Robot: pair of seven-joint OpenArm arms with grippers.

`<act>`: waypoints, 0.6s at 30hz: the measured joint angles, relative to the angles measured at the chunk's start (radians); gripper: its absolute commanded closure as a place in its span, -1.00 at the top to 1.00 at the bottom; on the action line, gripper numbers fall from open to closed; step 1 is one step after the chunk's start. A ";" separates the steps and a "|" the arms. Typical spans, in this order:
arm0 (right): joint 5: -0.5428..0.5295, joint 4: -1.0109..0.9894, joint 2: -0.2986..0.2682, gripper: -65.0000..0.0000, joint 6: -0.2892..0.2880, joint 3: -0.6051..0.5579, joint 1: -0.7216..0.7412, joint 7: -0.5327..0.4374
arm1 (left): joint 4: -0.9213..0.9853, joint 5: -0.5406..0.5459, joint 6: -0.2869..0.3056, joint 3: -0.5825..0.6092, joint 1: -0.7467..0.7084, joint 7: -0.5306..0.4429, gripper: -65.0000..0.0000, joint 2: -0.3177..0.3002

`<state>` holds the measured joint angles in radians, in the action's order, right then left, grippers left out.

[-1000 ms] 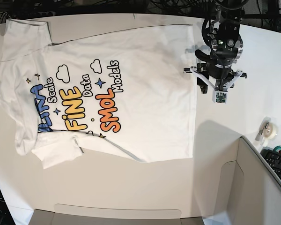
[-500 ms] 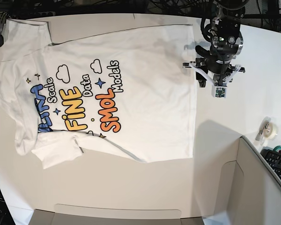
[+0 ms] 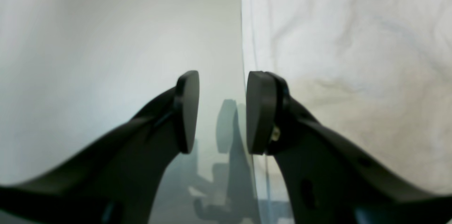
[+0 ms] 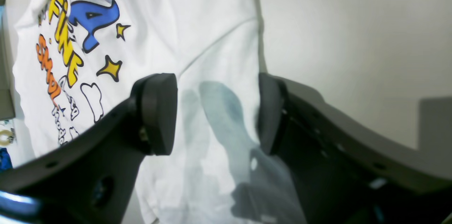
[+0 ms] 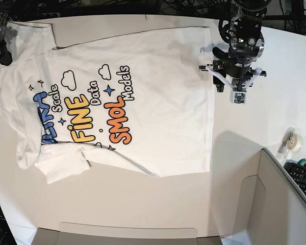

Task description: Layout the t-shirt on the table in an organized manner, then fold the t-shirt properly

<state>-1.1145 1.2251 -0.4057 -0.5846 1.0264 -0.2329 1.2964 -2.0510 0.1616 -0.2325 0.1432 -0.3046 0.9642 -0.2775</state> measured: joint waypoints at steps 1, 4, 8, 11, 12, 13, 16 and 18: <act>0.000 0.002 0.002 0.06 0.000 -0.012 0.001 -0.004 | 0.000 0.000 0.000 0.000 -0.001 0.000 -0.31 0.000; -0.021 0.003 0.019 0.06 -0.005 -0.025 0.001 -0.016 | 0.000 0.000 0.000 0.000 0.000 0.000 -0.31 0.000; -0.032 0.006 0.026 0.06 -0.011 -0.026 -0.007 -0.019 | 0.000 0.000 0.000 0.000 -0.001 0.001 -0.31 0.000; -0.042 0.010 0.032 0.06 -0.014 -0.035 -0.024 -0.034 | 0.000 0.000 0.000 0.000 0.003 0.001 -0.31 0.000; -0.043 0.010 0.032 0.05 -0.015 -0.042 -0.026 -0.035 | 0.000 0.000 0.000 0.000 0.003 0.000 -0.31 0.000; -0.043 0.010 0.030 0.01 -0.015 -0.046 -0.029 -0.037 | 0.000 0.000 0.000 0.000 0.002 0.000 -0.31 0.000; -0.006 0.016 0.028 -0.45 -0.016 -0.056 -0.033 -0.041 | 0.005 0.000 0.000 -0.002 0.003 0.000 -0.31 0.000; 0.033 0.016 0.031 -0.92 -0.016 -0.056 -0.030 -0.041 | 0.005 0.000 0.000 -0.003 0.003 0.000 -0.30 0.001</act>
<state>-1.0813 1.2415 -0.3748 -0.6003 0.9699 -0.2630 1.2556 -2.0464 0.1619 -0.2329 0.1406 -0.3019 0.9638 -0.2768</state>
